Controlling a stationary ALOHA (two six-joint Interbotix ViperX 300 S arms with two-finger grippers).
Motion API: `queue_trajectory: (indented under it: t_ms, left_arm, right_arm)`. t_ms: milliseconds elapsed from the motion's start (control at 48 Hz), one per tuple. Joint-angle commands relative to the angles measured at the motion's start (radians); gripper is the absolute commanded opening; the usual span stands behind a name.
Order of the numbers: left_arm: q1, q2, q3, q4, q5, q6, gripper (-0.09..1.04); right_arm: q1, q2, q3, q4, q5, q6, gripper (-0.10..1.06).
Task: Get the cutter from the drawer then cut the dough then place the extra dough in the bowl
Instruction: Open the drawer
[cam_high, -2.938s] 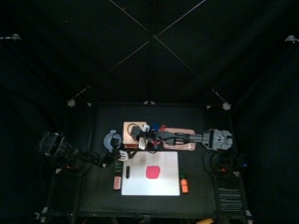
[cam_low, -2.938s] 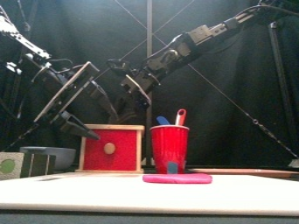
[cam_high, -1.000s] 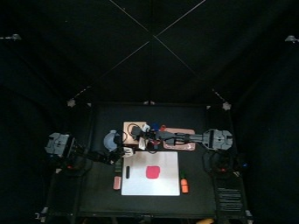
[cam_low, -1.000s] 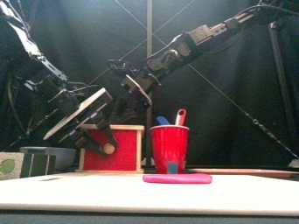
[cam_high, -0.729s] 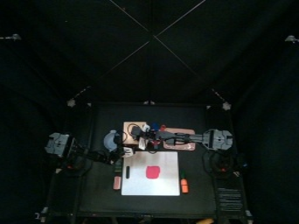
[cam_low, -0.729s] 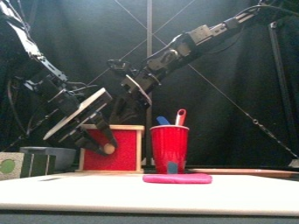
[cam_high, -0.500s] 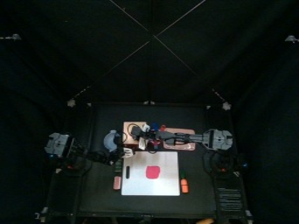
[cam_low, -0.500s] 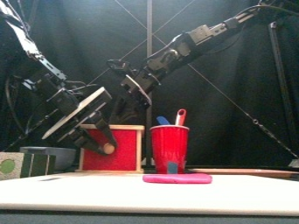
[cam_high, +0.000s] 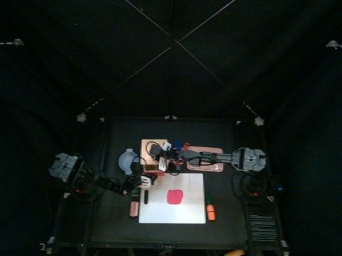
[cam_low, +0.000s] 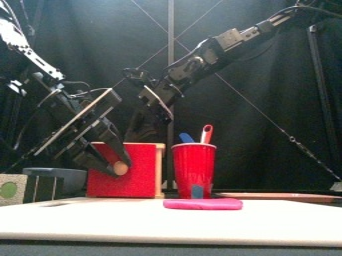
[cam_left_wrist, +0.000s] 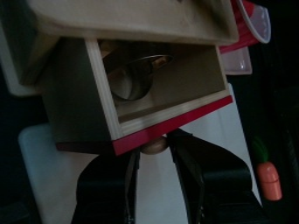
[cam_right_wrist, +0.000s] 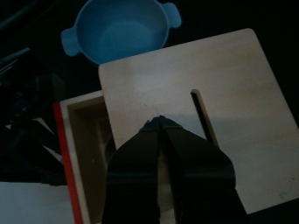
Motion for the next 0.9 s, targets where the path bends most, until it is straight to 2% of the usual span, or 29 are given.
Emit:
queue_trajectory:
  t_ms: [21, 438, 896]
  left_arm:
    - [-0.021, -0.025, -0.015, -0.005, -0.003, 0.002, 0.59]
    - [-0.044, -0.044, -0.025, -0.021, -0.003, 0.002, 0.59]
    - [-0.046, 0.005, -0.032, -0.028, 0.031, 0.002, 0.6]
  right_arm:
    - [-0.003, -0.006, 0.002, 0.0, 0.012, 0.002, 0.03]
    - [-0.003, -0.005, 0.003, 0.0, 0.014, 0.002, 0.03]
    - [0.0, 0.002, 0.002, 0.0, 0.014, 0.002, 0.03]
